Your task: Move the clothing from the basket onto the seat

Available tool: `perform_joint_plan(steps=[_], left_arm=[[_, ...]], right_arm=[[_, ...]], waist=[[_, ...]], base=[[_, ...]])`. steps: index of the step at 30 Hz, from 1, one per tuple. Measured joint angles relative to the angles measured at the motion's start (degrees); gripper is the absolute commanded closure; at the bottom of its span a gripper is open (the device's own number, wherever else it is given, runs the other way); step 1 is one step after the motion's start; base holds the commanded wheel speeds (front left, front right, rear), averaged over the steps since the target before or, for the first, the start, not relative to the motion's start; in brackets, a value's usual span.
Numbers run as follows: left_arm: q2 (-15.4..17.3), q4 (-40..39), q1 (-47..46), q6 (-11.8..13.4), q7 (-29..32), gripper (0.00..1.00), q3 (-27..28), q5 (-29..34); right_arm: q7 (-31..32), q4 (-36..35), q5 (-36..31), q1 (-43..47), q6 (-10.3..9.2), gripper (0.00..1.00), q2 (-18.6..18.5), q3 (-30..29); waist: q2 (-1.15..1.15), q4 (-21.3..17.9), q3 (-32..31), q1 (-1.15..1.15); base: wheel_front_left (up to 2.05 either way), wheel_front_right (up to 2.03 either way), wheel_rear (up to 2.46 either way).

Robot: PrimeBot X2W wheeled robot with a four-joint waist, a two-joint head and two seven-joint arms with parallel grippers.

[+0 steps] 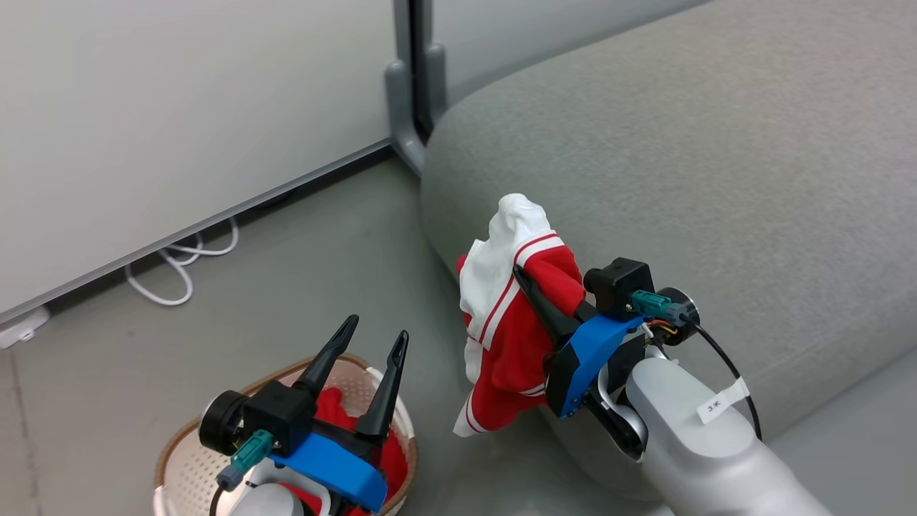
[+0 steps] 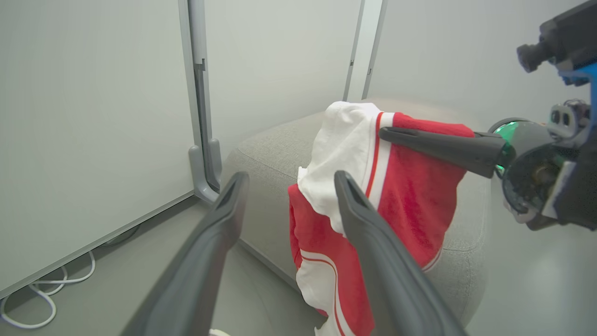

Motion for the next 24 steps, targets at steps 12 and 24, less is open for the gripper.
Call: perform_joint_plan(steps=[12,24], left_arm=[[0.31,0.21,-1.24,0.0,0.0,0.0,-1.16,-0.22],[0.99,-0.02,-1.75,0.0,0.0,0.0,-1.64,-0.56]], right_arm=[[-0.07,-0.15,-0.23,0.84,0.0,1.0,-0.01,-1.16],[-0.07,-0.62,-0.59,0.78,0.0,1.0,-0.01,-2.77]], waist=[[0.0,-5.99,0.83,0.0],[0.0,-5.1,2.26,0.0]], base=[[0.0,0.0,0.0],[0.0,0.0,0.0]])
